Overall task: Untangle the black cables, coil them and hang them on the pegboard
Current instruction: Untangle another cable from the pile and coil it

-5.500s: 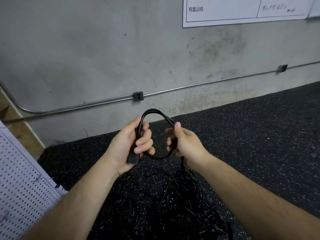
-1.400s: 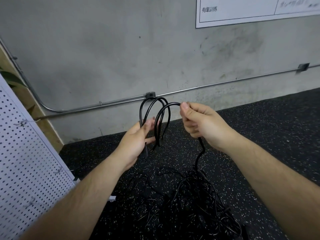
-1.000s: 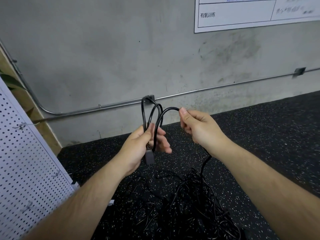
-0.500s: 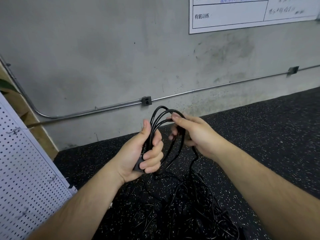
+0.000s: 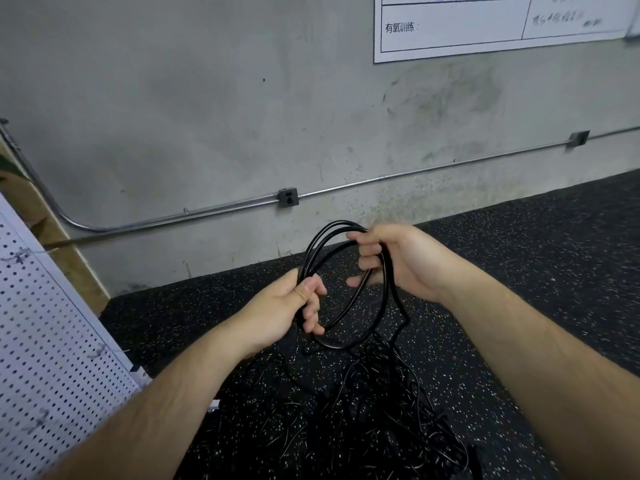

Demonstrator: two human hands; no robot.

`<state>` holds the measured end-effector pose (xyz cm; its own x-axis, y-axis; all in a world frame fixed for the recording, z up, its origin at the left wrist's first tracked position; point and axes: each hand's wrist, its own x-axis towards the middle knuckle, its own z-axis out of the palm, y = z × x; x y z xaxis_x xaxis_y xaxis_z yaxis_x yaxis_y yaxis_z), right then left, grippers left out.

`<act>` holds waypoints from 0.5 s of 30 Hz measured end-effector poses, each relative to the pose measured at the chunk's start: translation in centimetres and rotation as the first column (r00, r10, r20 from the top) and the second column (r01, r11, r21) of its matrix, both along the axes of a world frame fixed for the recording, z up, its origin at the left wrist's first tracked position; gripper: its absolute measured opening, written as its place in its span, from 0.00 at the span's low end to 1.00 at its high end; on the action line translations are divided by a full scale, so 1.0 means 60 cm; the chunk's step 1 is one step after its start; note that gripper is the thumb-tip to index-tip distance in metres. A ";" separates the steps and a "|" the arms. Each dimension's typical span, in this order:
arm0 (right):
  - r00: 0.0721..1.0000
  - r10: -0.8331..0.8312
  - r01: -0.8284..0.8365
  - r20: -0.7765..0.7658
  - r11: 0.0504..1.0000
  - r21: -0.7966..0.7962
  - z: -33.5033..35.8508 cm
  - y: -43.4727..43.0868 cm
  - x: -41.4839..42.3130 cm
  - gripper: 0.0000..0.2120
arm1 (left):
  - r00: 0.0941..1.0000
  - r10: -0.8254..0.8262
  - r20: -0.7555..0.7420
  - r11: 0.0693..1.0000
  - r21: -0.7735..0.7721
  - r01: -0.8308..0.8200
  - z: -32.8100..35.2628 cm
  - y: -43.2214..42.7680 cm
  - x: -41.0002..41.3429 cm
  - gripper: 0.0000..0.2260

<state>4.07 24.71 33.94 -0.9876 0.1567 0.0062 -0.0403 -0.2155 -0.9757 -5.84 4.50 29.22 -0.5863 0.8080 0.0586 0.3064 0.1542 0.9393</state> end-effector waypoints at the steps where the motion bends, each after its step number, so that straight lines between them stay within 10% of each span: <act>1: 0.999 0.031 -0.032 -0.017 0.999 -0.034 0.000 -0.003 0.000 0.21 | 1.000 0.020 -0.009 1.000 0.005 -0.020 -0.001 0.001 -0.001 0.12; 5: 0.983 -0.150 0.164 -0.102 0.977 0.138 -0.012 -0.017 -0.011 0.07 | 0.999 0.048 0.007 0.998 0.042 -0.048 -0.005 0.001 -0.007 0.11; 15: 0.969 -0.185 0.228 -0.162 0.923 0.309 -0.025 -0.041 -0.026 0.08 | 0.948 -0.023 0.318 0.979 0.200 -0.043 0.031 0.021 0.020 0.22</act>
<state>2.54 22.24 32.42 -0.9210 0.3254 0.2144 -0.1784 0.1371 -0.9744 -4.65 5.74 31.10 -0.6090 0.7926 0.0293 -0.0127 -0.0467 0.9988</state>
